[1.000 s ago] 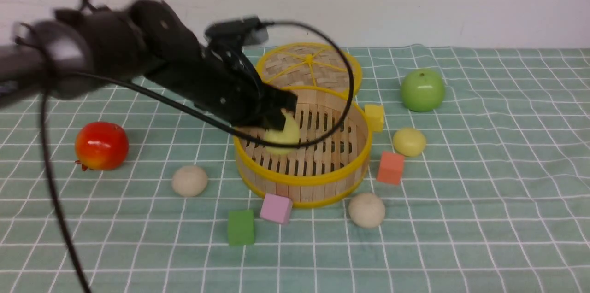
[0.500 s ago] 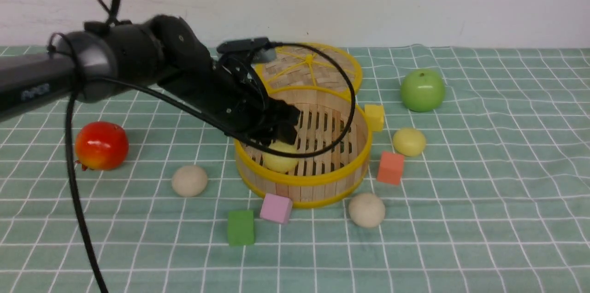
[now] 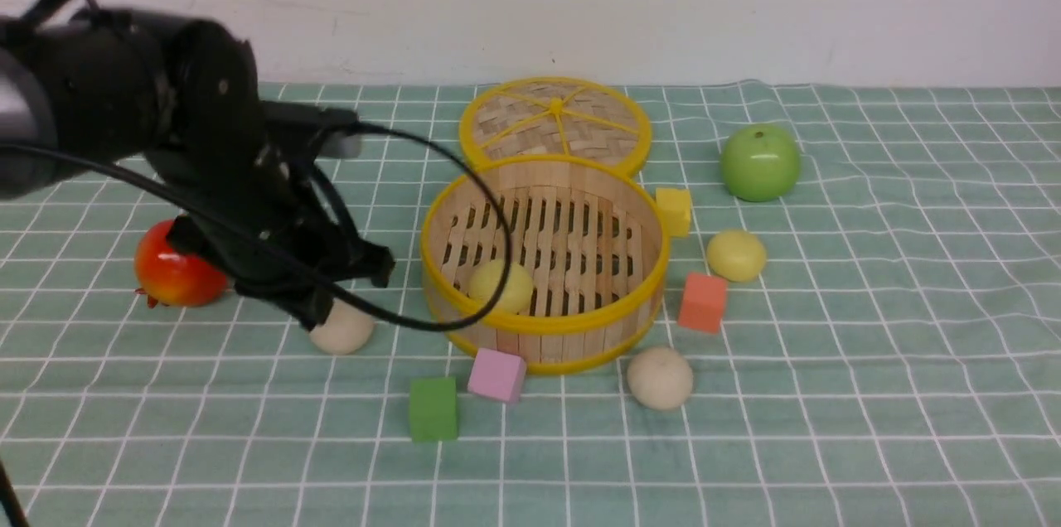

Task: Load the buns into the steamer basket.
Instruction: Use the left arm to grab a steamed stuffed bun

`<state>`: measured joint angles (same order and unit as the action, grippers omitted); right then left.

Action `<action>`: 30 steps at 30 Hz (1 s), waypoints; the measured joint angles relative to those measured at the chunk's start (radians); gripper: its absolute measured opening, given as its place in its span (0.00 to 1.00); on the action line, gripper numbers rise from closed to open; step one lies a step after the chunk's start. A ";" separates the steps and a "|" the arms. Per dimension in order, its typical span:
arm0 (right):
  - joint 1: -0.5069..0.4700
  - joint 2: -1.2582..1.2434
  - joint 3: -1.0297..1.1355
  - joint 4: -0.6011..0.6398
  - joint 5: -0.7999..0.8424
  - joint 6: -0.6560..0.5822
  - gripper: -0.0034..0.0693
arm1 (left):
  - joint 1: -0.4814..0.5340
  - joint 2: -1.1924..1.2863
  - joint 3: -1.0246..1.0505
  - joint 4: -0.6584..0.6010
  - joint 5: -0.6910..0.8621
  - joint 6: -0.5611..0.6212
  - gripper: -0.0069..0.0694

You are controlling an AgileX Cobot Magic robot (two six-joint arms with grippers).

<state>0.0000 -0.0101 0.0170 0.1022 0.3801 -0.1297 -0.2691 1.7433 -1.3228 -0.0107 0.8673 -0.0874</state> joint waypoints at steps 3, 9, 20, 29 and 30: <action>0.000 0.000 0.000 0.000 0.000 0.000 0.38 | 0.048 0.057 -0.004 -0.032 -0.047 0.012 0.16; 0.000 0.000 0.000 0.000 0.000 0.000 0.38 | 0.065 0.127 -0.024 -0.132 -0.144 0.095 0.41; 0.000 0.000 0.000 0.000 0.000 0.000 0.38 | 0.065 0.175 -0.025 -0.124 -0.276 0.104 0.51; 0.000 0.000 0.000 0.000 0.000 0.000 0.38 | 0.065 0.222 -0.031 -0.112 -0.267 0.100 0.41; 0.000 0.000 0.000 0.000 0.000 0.000 0.38 | 0.065 0.222 -0.031 -0.112 -0.264 0.098 0.36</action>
<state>0.0000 -0.0101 0.0170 0.1022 0.3801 -0.1297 -0.2037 1.9656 -1.3542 -0.1229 0.6034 0.0109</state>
